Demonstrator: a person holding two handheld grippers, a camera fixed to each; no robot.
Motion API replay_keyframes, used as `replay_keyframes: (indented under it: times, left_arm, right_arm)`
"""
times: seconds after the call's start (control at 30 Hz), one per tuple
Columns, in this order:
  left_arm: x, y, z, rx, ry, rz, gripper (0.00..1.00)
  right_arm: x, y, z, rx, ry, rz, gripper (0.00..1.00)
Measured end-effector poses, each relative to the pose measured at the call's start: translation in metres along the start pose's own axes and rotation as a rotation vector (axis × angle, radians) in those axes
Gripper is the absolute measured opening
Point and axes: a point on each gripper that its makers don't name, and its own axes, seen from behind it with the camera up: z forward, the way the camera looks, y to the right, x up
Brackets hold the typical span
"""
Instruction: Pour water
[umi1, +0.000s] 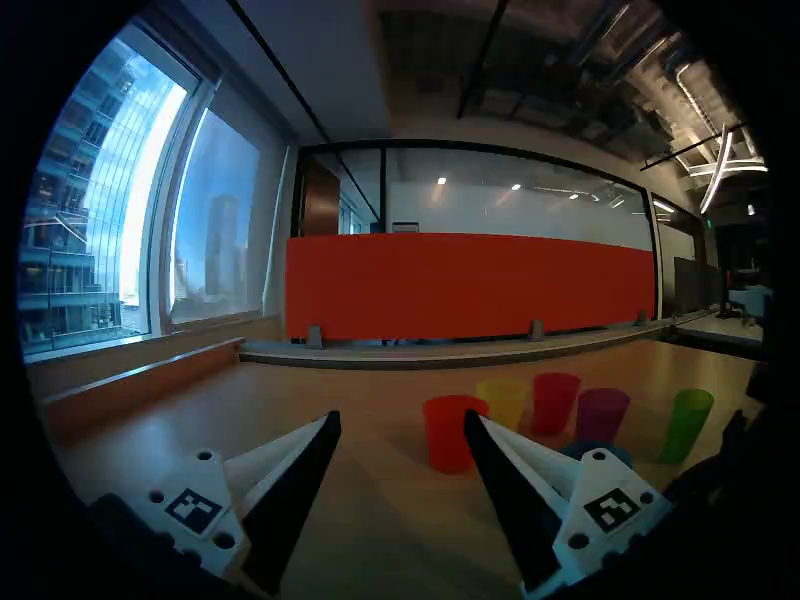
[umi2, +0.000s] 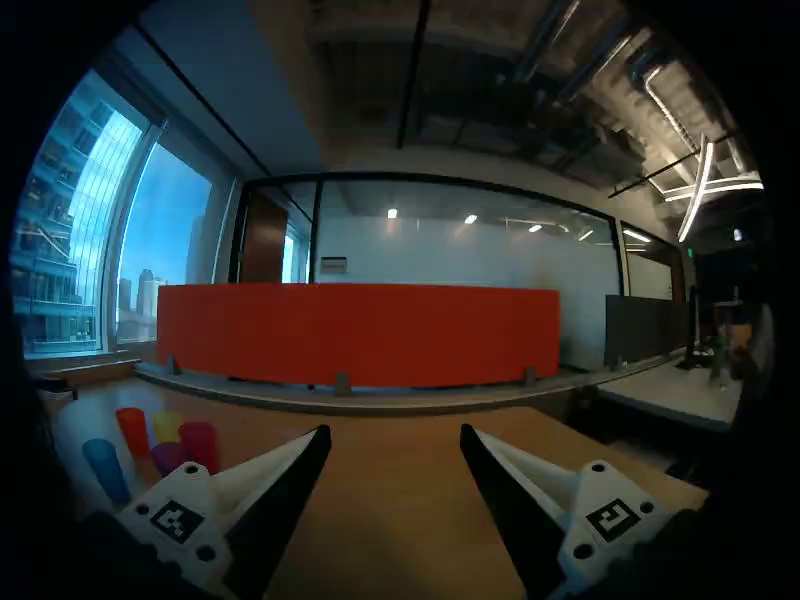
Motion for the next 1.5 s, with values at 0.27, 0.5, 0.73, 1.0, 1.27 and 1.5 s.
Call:
replay_keyframes:
  times: [0.27, 0.5, 0.73, 1.0, 1.27, 1.5]
  left_arm:
    - [0.0, 0.0, 0.0, 0.0, 0.0, 0.0, 0.91]
    - [0.0, 0.0, 0.0, 0.0, 0.0, -0.001, 0.91]
    - [0.0, 0.0, 0.0, 0.0, 0.0, 0.0, 0.91]
    - [0.0, 0.0, 0.0, 0.0, 0.0, 0.0, 0.91]
    - [0.001, 0.0, 0.0, 0.0, 0.0, 0.0, 0.91]
    - [0.0, 0.0, 0.0, 0.0, 0.0, 0.0, 0.91]
  right_arm:
    - [-0.007, -0.015, 0.011, 0.041, 0.024, 0.026, 1.0]
    - [-0.023, -0.02, 0.018, 0.041, 0.012, 0.062, 1.0]
    - [-0.038, -0.024, 0.016, 0.047, -0.003, 0.066, 1.0]
    - [-0.047, -0.026, 0.014, 0.056, 0.001, 0.068, 1.0]
    - [-0.056, -0.024, 0.016, 0.051, -0.01, 0.057, 1.0]
    - [-0.062, -0.023, 0.018, 0.046, -0.028, 0.044, 1.0]
